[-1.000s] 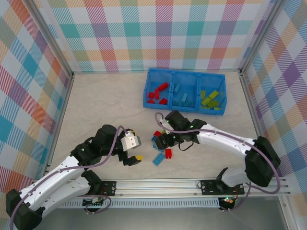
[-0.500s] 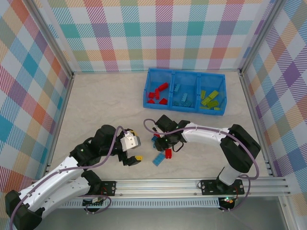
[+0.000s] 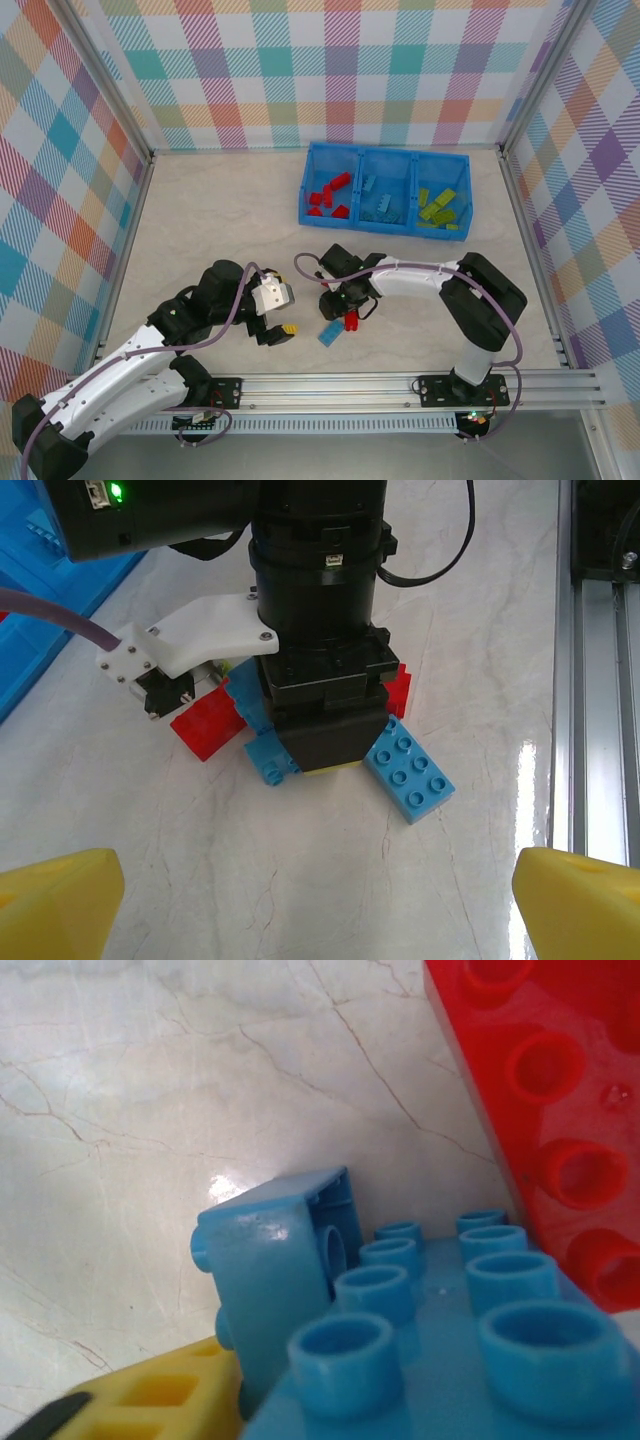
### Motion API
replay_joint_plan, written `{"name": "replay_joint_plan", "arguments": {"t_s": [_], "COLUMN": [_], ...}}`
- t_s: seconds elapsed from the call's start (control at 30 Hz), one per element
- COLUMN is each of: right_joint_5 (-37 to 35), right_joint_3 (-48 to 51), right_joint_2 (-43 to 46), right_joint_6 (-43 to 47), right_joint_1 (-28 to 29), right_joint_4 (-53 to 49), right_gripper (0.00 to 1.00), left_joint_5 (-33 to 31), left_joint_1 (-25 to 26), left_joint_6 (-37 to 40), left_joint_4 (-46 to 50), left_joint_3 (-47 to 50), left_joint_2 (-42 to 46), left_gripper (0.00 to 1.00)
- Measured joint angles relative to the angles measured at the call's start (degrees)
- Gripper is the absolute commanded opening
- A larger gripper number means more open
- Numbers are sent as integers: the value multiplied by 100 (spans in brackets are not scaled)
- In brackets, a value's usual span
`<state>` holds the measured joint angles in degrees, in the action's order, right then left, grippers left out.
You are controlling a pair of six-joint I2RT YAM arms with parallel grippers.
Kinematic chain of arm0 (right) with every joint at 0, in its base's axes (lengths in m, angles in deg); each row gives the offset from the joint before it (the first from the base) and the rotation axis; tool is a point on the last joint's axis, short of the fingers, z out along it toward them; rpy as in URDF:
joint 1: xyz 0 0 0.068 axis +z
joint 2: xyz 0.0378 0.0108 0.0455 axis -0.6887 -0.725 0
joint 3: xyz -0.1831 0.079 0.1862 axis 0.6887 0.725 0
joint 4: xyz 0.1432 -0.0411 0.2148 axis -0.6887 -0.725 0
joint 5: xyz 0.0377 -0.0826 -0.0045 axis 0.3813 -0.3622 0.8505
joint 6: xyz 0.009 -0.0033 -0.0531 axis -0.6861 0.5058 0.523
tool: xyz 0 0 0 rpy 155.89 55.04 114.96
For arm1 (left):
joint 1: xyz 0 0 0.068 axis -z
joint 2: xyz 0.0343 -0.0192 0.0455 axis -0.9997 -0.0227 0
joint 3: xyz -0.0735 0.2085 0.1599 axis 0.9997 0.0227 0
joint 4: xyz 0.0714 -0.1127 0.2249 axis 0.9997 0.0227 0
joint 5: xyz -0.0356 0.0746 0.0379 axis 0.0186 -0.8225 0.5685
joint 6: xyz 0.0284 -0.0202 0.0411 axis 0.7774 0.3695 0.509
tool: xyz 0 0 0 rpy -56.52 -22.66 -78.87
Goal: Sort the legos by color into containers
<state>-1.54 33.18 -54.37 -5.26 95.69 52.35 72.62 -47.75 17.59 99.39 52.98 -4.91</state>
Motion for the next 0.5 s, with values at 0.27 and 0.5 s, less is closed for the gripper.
{"name": "replay_joint_plan", "arguments": {"t_s": [0.27,0.5], "right_joint_5": [-66,-144], "right_joint_3": [-31,28], "right_joint_2": [321,1670], "right_joint_6": [15,-11], "right_joint_1": [0,-210], "right_joint_4": [96,527], "right_gripper": [19,16], "left_joint_5": [-37,-39], "left_joint_1": [0,0], "left_joint_6": [2,2], "left_joint_4": [-2,-4], "left_joint_3": [0,0], "left_joint_2": [0,81], "left_gripper": [100,100]}}
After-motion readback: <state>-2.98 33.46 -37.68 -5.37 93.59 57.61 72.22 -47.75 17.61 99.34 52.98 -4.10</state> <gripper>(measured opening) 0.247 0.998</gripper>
